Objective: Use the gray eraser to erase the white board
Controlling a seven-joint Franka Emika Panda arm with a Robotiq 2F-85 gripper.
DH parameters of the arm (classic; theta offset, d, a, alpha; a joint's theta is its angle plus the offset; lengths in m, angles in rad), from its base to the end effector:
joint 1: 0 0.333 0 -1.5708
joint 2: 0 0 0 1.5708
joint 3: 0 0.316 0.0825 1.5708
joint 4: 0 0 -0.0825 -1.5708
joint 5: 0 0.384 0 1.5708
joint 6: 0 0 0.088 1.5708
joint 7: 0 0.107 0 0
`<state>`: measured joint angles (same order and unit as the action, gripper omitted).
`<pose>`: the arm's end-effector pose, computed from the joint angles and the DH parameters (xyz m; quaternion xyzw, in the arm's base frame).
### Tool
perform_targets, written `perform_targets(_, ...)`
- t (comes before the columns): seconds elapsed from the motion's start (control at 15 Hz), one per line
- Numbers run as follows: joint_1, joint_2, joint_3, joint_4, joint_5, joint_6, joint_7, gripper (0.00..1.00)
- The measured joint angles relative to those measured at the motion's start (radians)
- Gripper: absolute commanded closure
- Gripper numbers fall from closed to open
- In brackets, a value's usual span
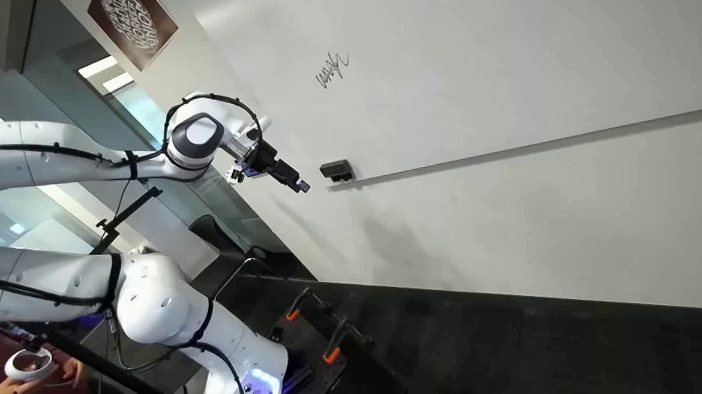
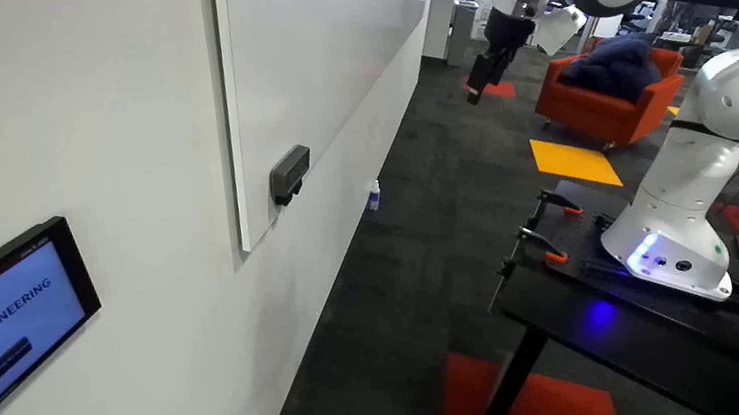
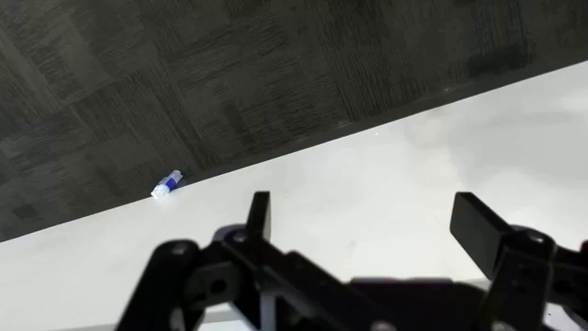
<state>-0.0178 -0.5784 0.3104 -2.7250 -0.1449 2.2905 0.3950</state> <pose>0.3546 0.0970 0.4012 0.9881 -0.0251 0.0980 0.1155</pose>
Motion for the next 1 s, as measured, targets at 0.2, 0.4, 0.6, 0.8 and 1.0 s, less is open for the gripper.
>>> perform_targets(0.2,0.000,0.000,0.000,0.000,0.000,0.000,0.000,0.00)
perform_targets(0.4,0.000,0.000,0.000,0.000,0.000,0.000,0.000,0.00)
perform_targets(0.6,0.009,0.002,0.012,0.004,-0.035,0.001,0.000,0.00)
perform_targets(0.8,0.054,0.026,0.104,0.021,-0.110,0.007,0.011,0.00)
perform_targets(1.0,0.109,0.094,0.241,0.052,-0.202,0.030,0.076,0.00)
